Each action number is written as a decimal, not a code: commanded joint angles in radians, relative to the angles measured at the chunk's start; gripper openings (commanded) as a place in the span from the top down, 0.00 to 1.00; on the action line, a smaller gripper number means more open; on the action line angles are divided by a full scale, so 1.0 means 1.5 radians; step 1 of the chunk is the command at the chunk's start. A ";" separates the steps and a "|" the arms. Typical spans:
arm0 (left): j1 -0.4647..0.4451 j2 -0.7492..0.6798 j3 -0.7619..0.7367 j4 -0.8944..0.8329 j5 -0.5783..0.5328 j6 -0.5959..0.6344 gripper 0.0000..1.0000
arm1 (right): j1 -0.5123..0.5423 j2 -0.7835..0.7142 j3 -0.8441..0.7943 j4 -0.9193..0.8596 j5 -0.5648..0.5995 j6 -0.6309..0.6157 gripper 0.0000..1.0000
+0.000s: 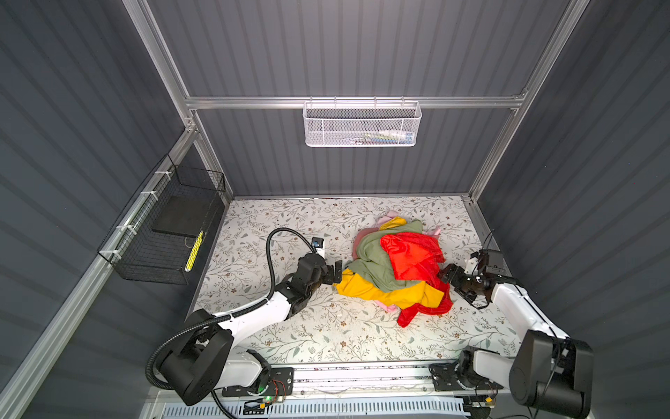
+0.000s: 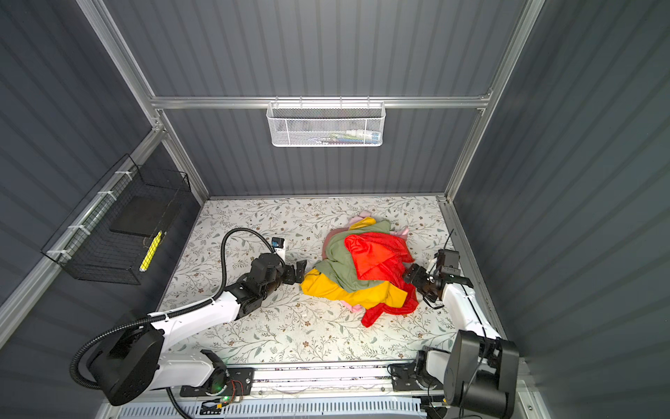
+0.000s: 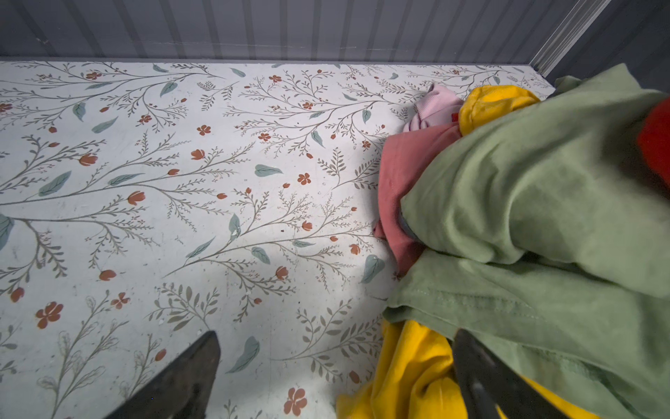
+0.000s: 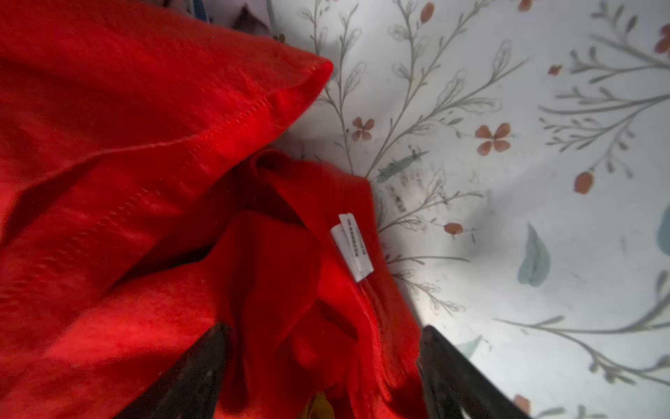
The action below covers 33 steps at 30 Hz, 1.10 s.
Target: Pick out a specific cloth from the pile
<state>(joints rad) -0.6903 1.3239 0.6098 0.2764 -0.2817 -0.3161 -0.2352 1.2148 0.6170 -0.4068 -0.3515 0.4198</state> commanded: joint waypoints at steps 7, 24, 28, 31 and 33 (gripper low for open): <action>0.002 -0.007 -0.004 0.002 -0.011 -0.007 0.00 | -0.003 0.049 0.008 0.037 0.028 0.022 0.32; 0.002 -0.004 -0.001 -0.002 -0.010 -0.005 0.00 | -0.003 0.124 0.013 0.076 0.027 0.046 0.88; 0.002 -0.006 -0.002 -0.004 -0.011 -0.003 0.00 | -0.003 0.097 0.001 0.096 0.018 0.044 1.00; 0.002 -0.006 -0.004 -0.004 -0.011 -0.004 0.00 | -0.003 0.053 -0.005 0.114 -0.027 0.042 1.00; 0.002 -0.005 -0.004 -0.004 -0.010 -0.004 0.00 | -0.003 0.013 -0.002 0.118 -0.041 0.041 1.00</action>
<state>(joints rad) -0.6903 1.3239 0.6083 0.2764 -0.2886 -0.3187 -0.2359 1.3010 0.6140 -0.2718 -0.3614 0.4896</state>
